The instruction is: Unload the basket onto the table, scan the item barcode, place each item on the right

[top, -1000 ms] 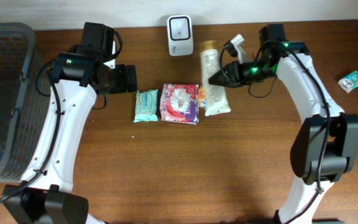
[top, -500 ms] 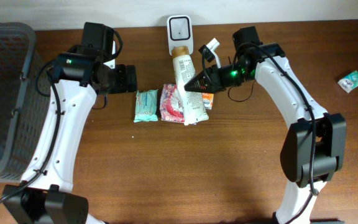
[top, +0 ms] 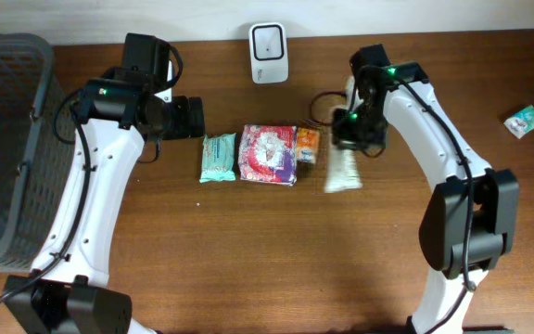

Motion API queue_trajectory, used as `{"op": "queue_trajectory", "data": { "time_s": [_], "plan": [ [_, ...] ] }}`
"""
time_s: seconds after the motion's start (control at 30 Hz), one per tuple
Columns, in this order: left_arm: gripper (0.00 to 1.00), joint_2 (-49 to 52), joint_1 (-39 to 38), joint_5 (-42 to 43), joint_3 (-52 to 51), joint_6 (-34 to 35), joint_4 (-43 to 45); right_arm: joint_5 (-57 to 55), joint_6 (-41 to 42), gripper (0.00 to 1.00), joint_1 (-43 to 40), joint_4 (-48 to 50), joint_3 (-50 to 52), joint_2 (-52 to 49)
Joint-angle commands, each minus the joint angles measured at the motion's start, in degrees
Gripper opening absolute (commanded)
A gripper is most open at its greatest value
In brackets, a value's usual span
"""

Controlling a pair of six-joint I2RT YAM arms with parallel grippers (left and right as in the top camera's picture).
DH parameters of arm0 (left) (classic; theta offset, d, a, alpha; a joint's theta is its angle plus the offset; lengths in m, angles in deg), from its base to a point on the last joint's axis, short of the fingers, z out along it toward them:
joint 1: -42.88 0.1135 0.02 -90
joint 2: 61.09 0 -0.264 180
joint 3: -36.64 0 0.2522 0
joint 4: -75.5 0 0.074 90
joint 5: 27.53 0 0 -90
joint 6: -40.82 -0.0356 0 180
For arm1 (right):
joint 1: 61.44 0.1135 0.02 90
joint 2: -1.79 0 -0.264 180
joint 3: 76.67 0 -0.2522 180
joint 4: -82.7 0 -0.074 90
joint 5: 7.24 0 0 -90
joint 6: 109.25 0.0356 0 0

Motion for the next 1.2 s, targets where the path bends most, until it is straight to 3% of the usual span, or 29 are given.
{"op": "queue_trajectory", "data": {
  "time_s": [0.0, 0.13, 0.27, 0.3, 0.37, 0.43, 0.7, 0.77, 0.83, 0.93, 1.03, 1.17],
  "plan": [
    [0.99, -0.2, -0.2, -0.6, 0.3, -1.1, -0.1, -26.8, 3.7, 0.04, -0.3, -3.1, -1.3, 1.6],
    [0.99, -0.2, -0.2, -0.6, 0.3, -1.1, -0.1, -41.1, 7.8, 0.04, -0.4, -0.3, 6.8, 1.5],
    [0.99, -0.2, -0.2, -0.6, 0.3, -1.1, -0.2, -42.9, 7.8, 0.05, -0.3, 9.9, 18.1, 1.5],
    [0.99, -0.2, -0.2, -0.6, 0.3, -1.1, -0.1, -41.8, 7.8, 0.14, -0.2, 11.0, 19.4, 1.5],
    [0.99, -0.2, -0.2, -0.6, 0.3, -1.1, -0.1, -37.7, 7.7, 0.18, -0.2, 11.6, 19.7, 1.5],
    [0.99, -0.2, -0.2, -0.6, 0.3, -1.1, -0.1, -30.9, 7.8, 0.3, -0.2, 11.7, 19.7, 1.5],
    [0.99, -0.2, -0.2, -0.6, 0.3, -1.1, -0.1, -23.0, 6.3, 0.37, 9.0, 9.2, 13.6, 1.5],
    [0.99, -0.2, -0.2, -0.6, 0.3, -1.1, -0.1, -21.6, 2.5, 0.48, 10.5, 7.2, 9.4, 1.5],
    [0.99, -0.2, -0.2, -0.6, 0.3, -1.1, -0.1, -23.5, 2.4, 0.52, 9.3, 2.7, 4.3, 1.5],
    [0.99, -0.2, -0.2, -0.6, 0.3, -1.1, -0.1, -22.6, 2.3, 0.71, 2.3, -2.5, 0.3, 1.5],
    [0.99, -0.2, -0.2, -0.6, 0.3, -1.1, -0.1, -8.3, -8.6, 0.73, -5.4, -1.7, 3.7, 1.0],
    [0.99, -0.2, -0.2, -0.6, 0.3, -1.1, -0.1, -2.3, -9.6, 0.74, -9.0, 5.9, 11.3, 0.7]
  ]
}}
